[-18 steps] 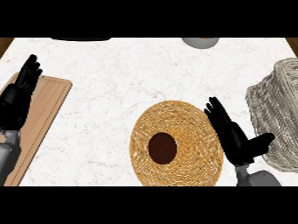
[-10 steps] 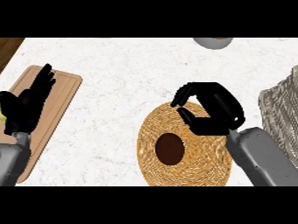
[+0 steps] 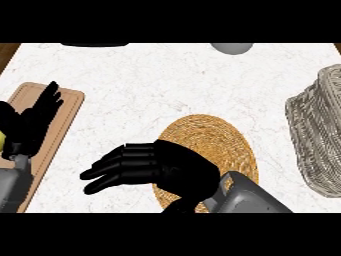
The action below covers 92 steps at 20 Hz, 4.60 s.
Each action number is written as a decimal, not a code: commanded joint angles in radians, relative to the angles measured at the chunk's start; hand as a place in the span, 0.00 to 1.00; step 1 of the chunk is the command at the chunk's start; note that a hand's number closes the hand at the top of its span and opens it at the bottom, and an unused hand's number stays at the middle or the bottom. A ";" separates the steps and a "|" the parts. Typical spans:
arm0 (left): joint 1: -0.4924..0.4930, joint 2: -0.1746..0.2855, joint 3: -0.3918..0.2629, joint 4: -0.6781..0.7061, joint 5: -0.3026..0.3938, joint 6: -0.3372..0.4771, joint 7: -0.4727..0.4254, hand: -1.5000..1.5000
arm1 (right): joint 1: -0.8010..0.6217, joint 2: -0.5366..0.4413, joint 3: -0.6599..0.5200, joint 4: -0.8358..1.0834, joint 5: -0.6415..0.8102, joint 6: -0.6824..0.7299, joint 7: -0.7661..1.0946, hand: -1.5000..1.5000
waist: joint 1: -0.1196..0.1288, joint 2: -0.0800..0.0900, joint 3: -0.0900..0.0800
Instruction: Pick the cupcake from the placemat and place it in the basket
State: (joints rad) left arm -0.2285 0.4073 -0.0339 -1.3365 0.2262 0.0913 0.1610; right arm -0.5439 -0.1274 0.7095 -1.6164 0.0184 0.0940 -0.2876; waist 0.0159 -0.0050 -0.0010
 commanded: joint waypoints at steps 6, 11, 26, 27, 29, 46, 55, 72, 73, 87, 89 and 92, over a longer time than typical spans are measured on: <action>0.048 0.009 0.030 -0.006 0.011 -0.013 -0.008 0.50 | -0.247 -0.067 -0.020 -0.168 0.111 0.117 0.599 0.00 | -0.033 -0.013 -0.003; 0.051 -0.025 0.013 0.005 -0.008 0.015 -0.011 0.50 | -0.425 -0.209 -0.101 -0.149 0.228 0.220 0.798 0.00 | -0.043 -0.014 -0.003; 0.033 0.016 0.057 -0.049 0.010 -0.046 0.048 0.50 | -0.535 -0.350 -0.406 -0.055 -0.356 0.770 1.046 0.00 | -0.021 0.001 0.001; 0.025 -0.018 0.039 -0.048 -0.011 -0.011 0.042 0.50 | -0.514 -0.394 -0.444 -0.045 -0.396 0.806 1.004 0.00 | -0.024 0.002 0.001; 0.055 -0.019 0.054 -0.038 0.004 -0.042 0.012 0.50 | -0.412 -0.406 -0.458 -0.100 -0.389 0.790 0.976 0.00 | -0.023 0.002 0.001; 0.037 -0.062 0.071 -0.057 -0.065 -0.025 0.033 0.50 | 0.064 -0.152 -0.346 -0.208 0.274 0.583 0.488 0.00 | -0.008 0.007 0.002; 0.060 -0.043 0.108 -0.066 -0.062 -0.092 0.048 0.50 | 0.084 -0.016 -0.293 0.068 0.437 0.428 0.294 0.00 | -0.008 0.006 0.001; 0.045 -0.081 0.177 -0.088 -0.093 -0.135 0.073 0.50 | 0.113 0.003 -0.310 0.196 0.670 0.471 0.149 0.00 | -0.014 0.005 0.001; -0.033 -0.113 0.150 0.034 -0.137 -0.104 0.026 0.50 | 0.065 0.005 -0.332 0.272 0.659 0.469 0.113 0.00 | -0.016 0.006 0.001; 0.036 -0.109 0.184 -0.087 -0.137 -0.154 0.095 0.50 | 0.134 0.019 -0.328 0.267 0.783 0.457 -0.001 0.00 | -0.012 0.005 0.001; 0.034 -0.153 0.159 -0.076 -0.177 -0.115 0.064 0.50 | 0.169 0.037 -0.304 0.278 0.825 0.416 -0.003 0.00 | -0.013 0.005 0.001; 0.007 -0.164 0.173 -0.045 -0.174 -0.112 0.058 0.50 | 0.214 0.052 -0.285 0.271 0.858 0.393 -0.003 0.00 | -0.015 0.005 0.001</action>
State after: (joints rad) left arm -0.2095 0.2758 0.1470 -1.3950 0.0704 -0.0402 0.2282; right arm -0.3618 -0.0914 0.4059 -1.3695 0.8221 0.5363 -0.2711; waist 0.0015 -0.0003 0.0001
